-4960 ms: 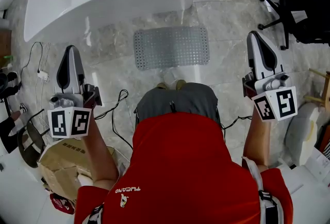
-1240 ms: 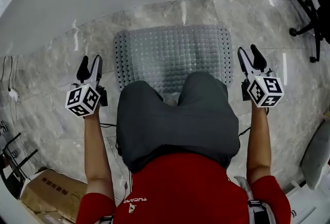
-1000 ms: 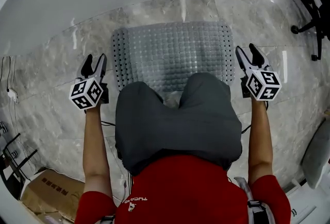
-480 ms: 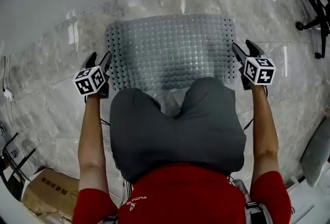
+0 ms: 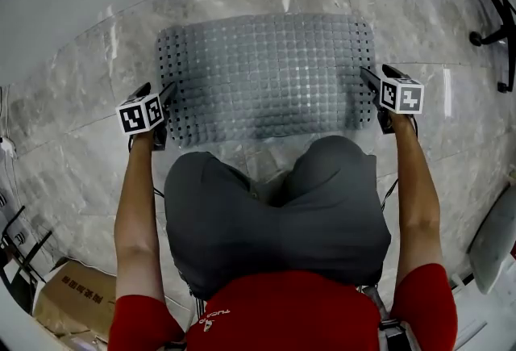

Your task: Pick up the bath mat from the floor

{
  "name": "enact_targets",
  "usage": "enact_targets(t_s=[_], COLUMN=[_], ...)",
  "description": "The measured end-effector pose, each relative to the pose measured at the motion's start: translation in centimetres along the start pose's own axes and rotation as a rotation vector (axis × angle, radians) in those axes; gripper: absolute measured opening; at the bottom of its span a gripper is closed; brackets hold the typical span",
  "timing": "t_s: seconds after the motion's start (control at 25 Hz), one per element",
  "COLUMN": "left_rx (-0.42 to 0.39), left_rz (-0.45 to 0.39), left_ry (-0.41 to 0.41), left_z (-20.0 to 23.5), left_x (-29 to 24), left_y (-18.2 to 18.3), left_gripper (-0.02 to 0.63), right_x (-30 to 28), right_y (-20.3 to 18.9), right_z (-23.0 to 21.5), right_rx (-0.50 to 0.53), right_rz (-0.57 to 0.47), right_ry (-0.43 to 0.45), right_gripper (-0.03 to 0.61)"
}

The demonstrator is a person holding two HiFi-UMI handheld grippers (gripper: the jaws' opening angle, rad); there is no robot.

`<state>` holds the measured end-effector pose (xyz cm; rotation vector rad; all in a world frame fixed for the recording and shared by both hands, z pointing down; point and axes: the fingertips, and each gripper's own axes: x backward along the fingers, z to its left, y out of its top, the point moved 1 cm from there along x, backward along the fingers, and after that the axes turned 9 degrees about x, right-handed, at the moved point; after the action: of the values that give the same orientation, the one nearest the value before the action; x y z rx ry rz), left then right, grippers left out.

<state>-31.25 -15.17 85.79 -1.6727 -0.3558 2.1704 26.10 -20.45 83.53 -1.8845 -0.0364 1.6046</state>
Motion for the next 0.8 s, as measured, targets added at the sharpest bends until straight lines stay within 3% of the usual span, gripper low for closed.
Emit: enact_targets(t_s=[0.32,0.56,0.8], left_rx=[0.058,0.038,0.008], left_rz=[0.081,0.139,0.178], left_ry=[0.023,0.023,0.086], left_z=[1.6,1.5,1.9], left_x=[-1.8,-2.8,-3.4], left_y=[-2.3,-3.5,-3.7], left_gripper=[0.351,0.359,0.364], right_x=[-2.9,-4.4,-4.8], right_y=[-4.8,-5.6,-5.5], right_z=[-1.0,-0.8,-0.9], right_rx=[-0.095,-0.093,-0.076], right_rz=[0.112,0.134,0.144], right_ry=[0.041,0.064,0.034], right_gripper=[0.299,0.307,0.307])
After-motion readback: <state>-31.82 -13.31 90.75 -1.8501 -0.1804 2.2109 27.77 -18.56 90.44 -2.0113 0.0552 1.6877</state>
